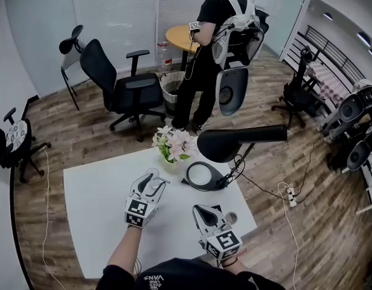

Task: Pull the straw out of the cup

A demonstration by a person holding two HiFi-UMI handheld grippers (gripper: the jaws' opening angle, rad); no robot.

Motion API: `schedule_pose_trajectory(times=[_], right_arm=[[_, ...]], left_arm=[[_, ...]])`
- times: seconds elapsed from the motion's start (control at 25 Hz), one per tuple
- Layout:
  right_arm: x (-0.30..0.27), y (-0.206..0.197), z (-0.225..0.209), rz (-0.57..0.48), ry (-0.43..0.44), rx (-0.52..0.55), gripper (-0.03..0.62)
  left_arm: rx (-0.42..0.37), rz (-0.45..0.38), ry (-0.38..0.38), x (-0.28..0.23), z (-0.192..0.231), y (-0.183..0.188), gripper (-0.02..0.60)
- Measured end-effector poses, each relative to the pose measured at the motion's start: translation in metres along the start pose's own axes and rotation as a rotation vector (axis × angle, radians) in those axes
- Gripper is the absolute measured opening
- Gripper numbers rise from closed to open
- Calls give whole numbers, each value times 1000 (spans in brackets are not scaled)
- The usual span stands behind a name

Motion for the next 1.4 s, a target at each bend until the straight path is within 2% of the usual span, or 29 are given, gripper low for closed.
schedule_pose_trajectory(times=[0.56,1.0,1.4], right_arm=[[4,0,-4,6,-4,3,17],[6,-5,-7,3,-16,-2,17],[8,-5,-6,0,-15,-2,17]], left_arm=[[27,48,13,-13,5,-14,195],[33,69,41,-14,12,-22,59],[40,49,72,-9,16,-17,37]])
Point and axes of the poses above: the fingertips, and each gripper's own axes: x backward along the fingers, z to its left, y out of its top, the point moved 3 cm from there along x, backward along the fingers, and after that the axes turned 2 degrees about -y, right-handed, at the moved point
